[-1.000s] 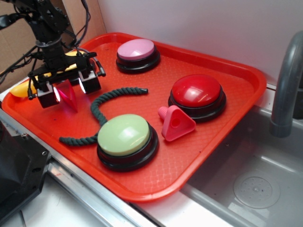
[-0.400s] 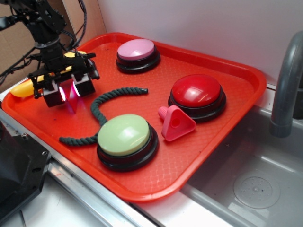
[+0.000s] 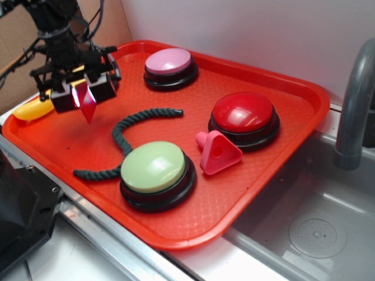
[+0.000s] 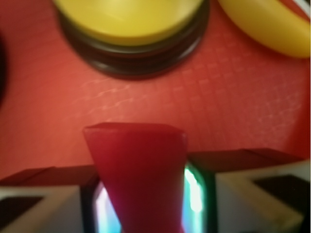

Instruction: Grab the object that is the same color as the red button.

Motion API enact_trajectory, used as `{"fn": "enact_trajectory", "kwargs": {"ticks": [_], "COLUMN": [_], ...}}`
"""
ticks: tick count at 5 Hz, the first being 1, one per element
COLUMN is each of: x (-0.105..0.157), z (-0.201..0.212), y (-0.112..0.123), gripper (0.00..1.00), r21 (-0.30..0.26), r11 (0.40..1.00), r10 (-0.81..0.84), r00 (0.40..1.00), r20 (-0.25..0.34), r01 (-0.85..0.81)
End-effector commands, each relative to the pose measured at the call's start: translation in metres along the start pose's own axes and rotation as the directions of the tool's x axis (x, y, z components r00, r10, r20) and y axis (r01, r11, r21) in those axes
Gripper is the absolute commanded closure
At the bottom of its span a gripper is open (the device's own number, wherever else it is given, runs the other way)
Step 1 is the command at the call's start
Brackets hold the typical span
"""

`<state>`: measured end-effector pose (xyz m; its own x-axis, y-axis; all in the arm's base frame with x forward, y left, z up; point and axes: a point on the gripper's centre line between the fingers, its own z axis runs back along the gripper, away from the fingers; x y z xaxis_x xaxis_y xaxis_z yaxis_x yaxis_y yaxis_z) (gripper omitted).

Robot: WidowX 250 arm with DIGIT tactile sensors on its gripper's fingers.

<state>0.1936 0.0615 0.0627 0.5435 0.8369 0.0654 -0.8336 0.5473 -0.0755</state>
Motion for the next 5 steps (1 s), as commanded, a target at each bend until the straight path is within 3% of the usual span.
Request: {"fn": "enact_trajectory", "kwargs": {"ticks": [1, 3, 4, 5], "x": [-0.004, -0.030, -0.044, -0.049], "z": [0.068, 0.100, 0.098, 0.092], "y": [-0.018, -0.024, -0.026, -0.022], "gripper": [1.00, 1.00, 1.00, 1.00], "r21": [-0.031, -0.111, -0.044, 0.011], "r11": [0.925, 0.684, 0.642, 0.698], "r10": [-0.380, -0.729, -0.766, -0.716], "r00": [0.924, 0.681, 0.642, 0.698], "r20": [-0.036, -0.070, -0.033, 0.017], "r01": [0.379, 0.721, 0.765, 0.716]}}
